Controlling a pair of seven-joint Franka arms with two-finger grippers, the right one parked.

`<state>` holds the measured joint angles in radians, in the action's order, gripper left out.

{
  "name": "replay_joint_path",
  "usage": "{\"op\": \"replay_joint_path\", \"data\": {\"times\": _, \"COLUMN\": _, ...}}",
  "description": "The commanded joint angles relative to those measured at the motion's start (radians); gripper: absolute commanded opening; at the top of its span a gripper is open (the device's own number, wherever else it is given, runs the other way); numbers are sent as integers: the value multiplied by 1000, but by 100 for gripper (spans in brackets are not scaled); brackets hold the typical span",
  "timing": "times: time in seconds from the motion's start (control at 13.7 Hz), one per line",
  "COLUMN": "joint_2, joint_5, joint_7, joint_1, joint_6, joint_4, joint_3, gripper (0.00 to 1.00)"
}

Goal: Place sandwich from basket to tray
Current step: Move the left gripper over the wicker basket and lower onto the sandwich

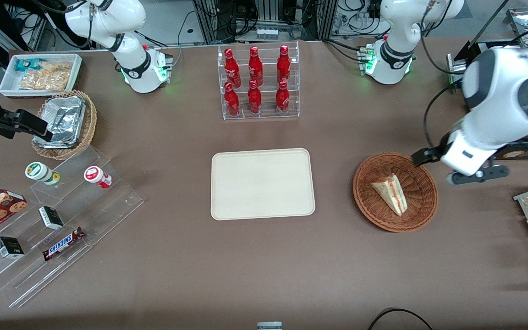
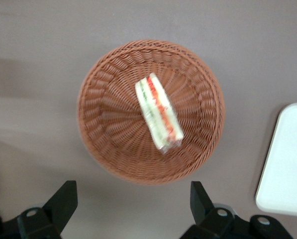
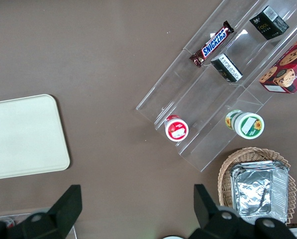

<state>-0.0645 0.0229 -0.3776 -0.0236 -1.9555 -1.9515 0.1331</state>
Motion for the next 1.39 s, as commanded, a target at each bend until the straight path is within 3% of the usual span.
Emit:
{"op": "replay_joint_path", "data": {"times": 0.0, "joint_2": 40, "joint_5": 20, "joint_7": -204, "joint_1": -38, "joint_6": -182, "joint_4": -156, "joint_3": -3, "gripper": 100}}
{"op": "replay_joint_path", "data": {"times": 0.29, "joint_2": 14, "joint_5": 20, "joint_7": -357, "joint_1": -41, "joint_6": -368, "joint_4": -285, "joint_3": -1, "gripper": 100}}
{"op": "replay_joint_path", "data": {"times": 1.1, "joint_2": -170, "joint_5": 20, "joint_7": -408, "joint_1": -48, "joint_6": -511, "joint_4": -276, "joint_3": -3, "gripper": 100}}
{"op": "replay_joint_path", "data": {"times": 1.17, "joint_2": -184, "joint_5": 20, "joint_7": -408, "joint_1": -48, "joint_6": -526, "joint_4": -276, "joint_3": -3, "gripper": 90}}
{"op": "replay_joint_path", "data": {"times": 1.32, "joint_2": -198, "joint_5": 20, "joint_7": -406, "joint_1": -47, "joint_6": -534, "joint_4": -270, "joint_3": -3, "gripper": 35}}
